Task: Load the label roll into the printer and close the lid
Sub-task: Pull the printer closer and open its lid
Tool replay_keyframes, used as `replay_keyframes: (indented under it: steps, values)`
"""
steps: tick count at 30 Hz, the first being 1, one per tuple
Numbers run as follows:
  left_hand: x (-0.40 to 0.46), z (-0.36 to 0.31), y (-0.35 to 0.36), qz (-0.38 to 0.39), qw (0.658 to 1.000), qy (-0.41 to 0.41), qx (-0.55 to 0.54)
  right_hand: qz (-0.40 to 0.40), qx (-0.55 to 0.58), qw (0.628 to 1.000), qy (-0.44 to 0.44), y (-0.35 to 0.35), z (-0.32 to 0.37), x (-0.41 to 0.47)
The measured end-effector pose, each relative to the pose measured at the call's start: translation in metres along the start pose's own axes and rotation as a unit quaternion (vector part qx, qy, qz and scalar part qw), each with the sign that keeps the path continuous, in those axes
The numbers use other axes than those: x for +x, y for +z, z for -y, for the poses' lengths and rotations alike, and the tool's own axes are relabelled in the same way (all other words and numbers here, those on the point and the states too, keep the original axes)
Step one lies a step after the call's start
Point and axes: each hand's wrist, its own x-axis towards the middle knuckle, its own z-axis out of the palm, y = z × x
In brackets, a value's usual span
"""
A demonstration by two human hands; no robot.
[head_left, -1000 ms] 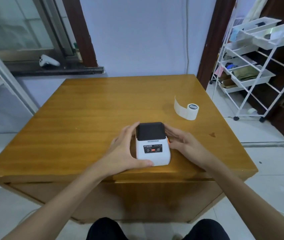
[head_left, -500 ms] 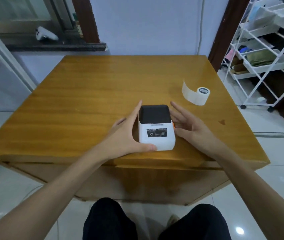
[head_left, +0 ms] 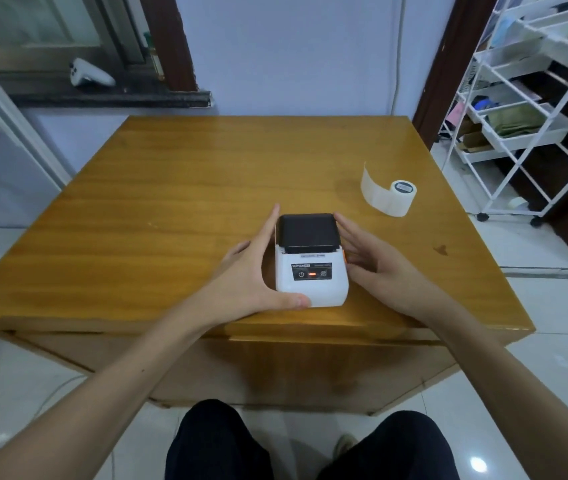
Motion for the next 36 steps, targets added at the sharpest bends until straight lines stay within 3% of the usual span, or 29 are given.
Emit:
replay_keyframes:
  steps: [3,13,25,29,36]
  values:
    - [-0.002,-0.002,0.0,0.0,1.0,0.003,0.009,-0.041,0.06,0.997,0.017,-0.001,0.01,-0.002]
    - [-0.011,-0.006,-0.001,0.028,0.999,0.011,0.031,-0.127,0.089,0.988,0.008,0.002,0.005,-0.007]
    - [-0.016,-0.009,-0.001,0.04,0.997,0.025,0.059,-0.236,0.156,0.949,0.138,0.007,0.021,0.016]
    - [-0.018,-0.011,0.0,0.047,0.995,0.03,0.077,-0.237,0.15,0.946,0.166,0.004,0.025,0.017]
    - [-0.021,-0.016,0.0,0.055,0.992,0.056,0.095,-0.296,0.122,0.945,0.067,0.012,0.022,-0.004]
